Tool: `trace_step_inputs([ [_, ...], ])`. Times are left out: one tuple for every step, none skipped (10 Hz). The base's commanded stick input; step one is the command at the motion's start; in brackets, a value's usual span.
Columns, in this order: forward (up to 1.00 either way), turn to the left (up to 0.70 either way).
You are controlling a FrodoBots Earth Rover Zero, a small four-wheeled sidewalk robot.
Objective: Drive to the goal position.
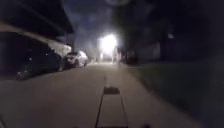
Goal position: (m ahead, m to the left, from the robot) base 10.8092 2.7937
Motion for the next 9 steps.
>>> trace_step_inputs([
  [0.5,0.0],
  [0.5,0.0],
  [0.5,0.0],
  [0.5,0.0],
  [0.5,0.0],
  [0.5,0.0],
  [0.5,0.0],
  [0.5,0.0],
  [0.5,0.0],
])
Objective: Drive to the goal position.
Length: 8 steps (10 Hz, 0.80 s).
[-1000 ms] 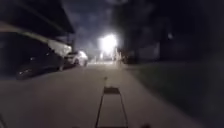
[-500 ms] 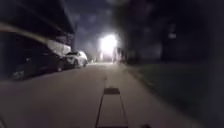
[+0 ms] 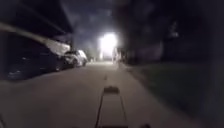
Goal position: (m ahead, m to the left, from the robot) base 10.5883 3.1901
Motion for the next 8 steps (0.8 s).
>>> trace_step_inputs([
  [0.5,0.0],
  [0.5,0.0],
  [0.5,0.0],
  [0.5,0.0],
  [0.5,0.0],
  [0.5,0.0],
  [0.5,0.0],
  [0.5,0.0],
])
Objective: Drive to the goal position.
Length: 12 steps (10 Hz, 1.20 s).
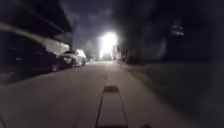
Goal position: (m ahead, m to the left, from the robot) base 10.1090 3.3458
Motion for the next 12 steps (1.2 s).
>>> trace_step_inputs([
  [0.5,0.0],
  [0.5,0.0],
  [0.5,0.0],
  [0.5,0.0],
  [0.5,0.0],
  [0.5,0.0],
  [0.5,0.0],
  [0.5,0.0],
  [0.5,0.0],
  [0.5,0.0],
  [0.5,0.0],
  [0.5,0.0],
])
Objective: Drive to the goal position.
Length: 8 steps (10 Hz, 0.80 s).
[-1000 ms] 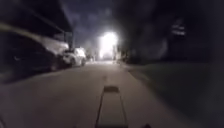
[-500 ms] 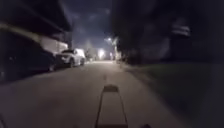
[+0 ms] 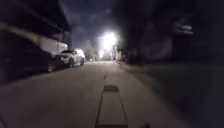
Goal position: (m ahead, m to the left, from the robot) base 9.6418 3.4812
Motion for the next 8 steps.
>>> trace_step_inputs([
  [0.5,0.0],
  [0.5,0.0],
  [0.5,0.0],
  [0.5,0.0],
  [0.5,0.0],
  [0.5,0.0],
  [0.5,0.0],
  [0.5,0.0],
])
